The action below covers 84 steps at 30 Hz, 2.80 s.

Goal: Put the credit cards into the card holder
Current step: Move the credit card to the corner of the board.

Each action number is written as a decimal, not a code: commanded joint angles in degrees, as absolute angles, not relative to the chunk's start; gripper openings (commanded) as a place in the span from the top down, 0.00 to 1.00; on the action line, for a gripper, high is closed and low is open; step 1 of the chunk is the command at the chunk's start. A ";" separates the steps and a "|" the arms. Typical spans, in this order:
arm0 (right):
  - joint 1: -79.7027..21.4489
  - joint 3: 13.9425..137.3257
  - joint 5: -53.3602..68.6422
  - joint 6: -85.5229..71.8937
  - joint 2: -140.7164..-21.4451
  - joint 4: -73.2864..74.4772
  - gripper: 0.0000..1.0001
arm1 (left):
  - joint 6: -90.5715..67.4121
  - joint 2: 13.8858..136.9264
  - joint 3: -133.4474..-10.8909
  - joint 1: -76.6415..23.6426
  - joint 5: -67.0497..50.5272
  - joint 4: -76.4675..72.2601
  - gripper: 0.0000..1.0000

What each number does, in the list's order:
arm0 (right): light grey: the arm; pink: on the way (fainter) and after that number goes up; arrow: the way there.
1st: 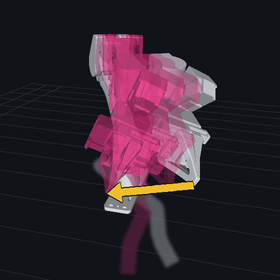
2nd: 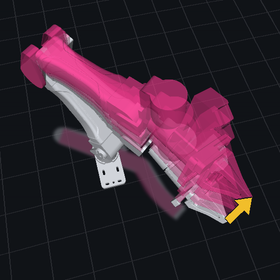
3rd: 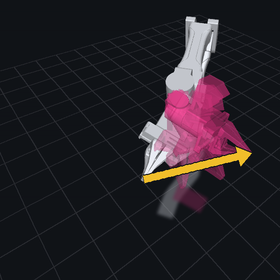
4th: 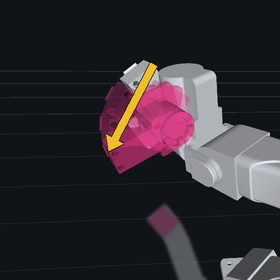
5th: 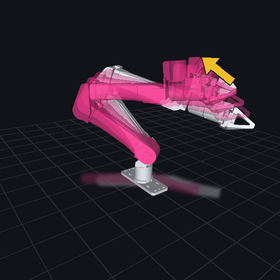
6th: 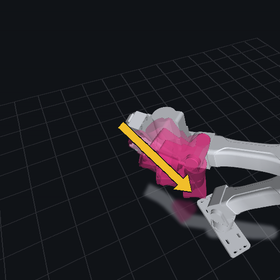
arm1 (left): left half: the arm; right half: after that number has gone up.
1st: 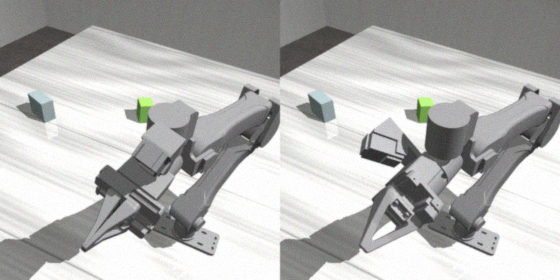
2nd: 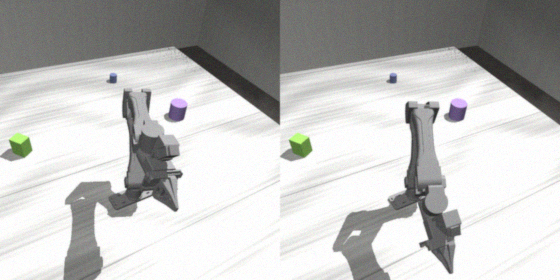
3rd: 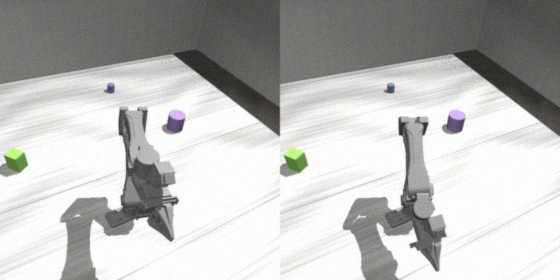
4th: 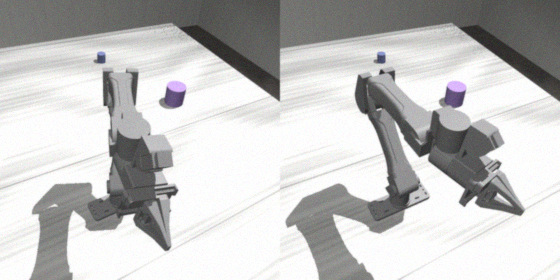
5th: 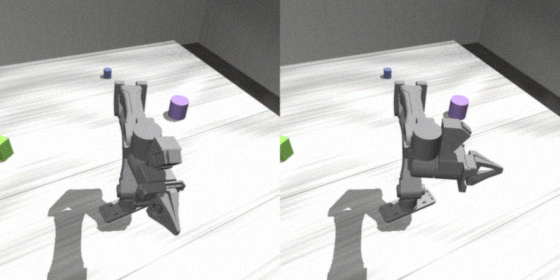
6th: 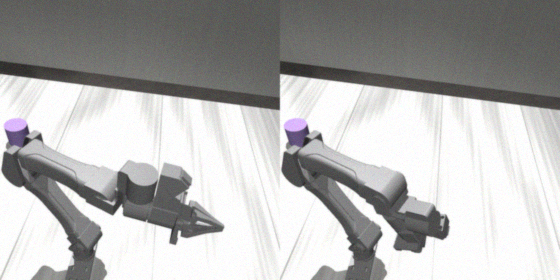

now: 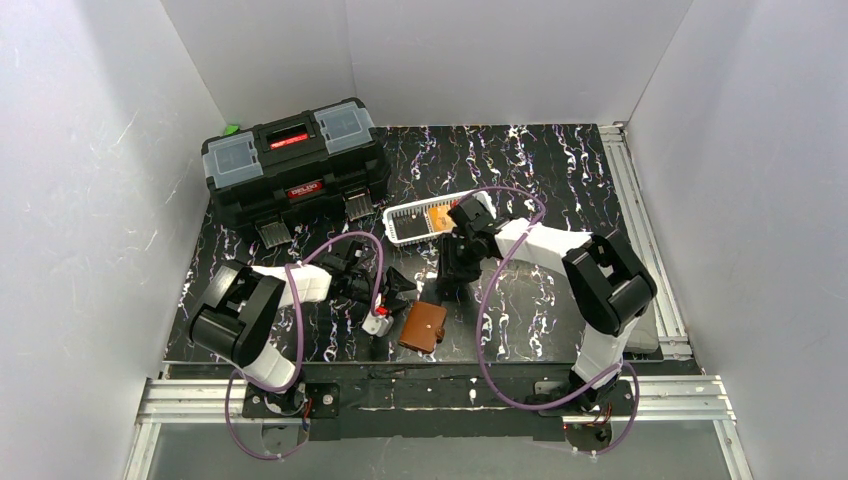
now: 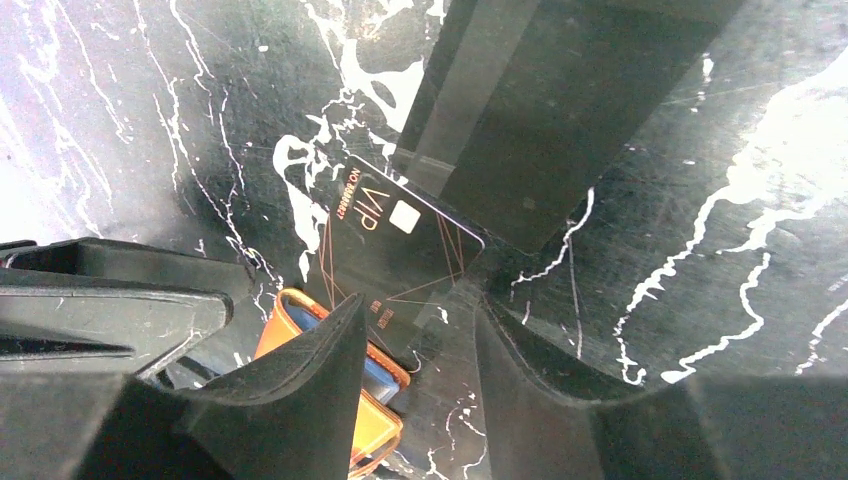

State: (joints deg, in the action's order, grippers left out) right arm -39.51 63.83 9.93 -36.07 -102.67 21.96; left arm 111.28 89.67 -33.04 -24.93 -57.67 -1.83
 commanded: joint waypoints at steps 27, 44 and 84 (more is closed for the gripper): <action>-43.59 75.23 23.37 -38.48 -116.48 20.17 0.55 | 122.27 89.06 -27.25 -21.88 -56.99 1.39 0.51; -40.86 89.99 14.76 -30.75 -121.20 23.73 0.62 | 125.24 74.09 -29.21 -16.71 -62.09 30.12 0.46; -55.02 75.41 15.12 -26.57 -114.61 28.40 0.69 | 97.44 48.24 -6.29 -31.99 -53.88 6.51 0.40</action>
State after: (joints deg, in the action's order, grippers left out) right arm -53.87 78.24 14.22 -30.57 -115.20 22.65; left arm 100.25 46.57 -7.20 -30.94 -54.89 12.60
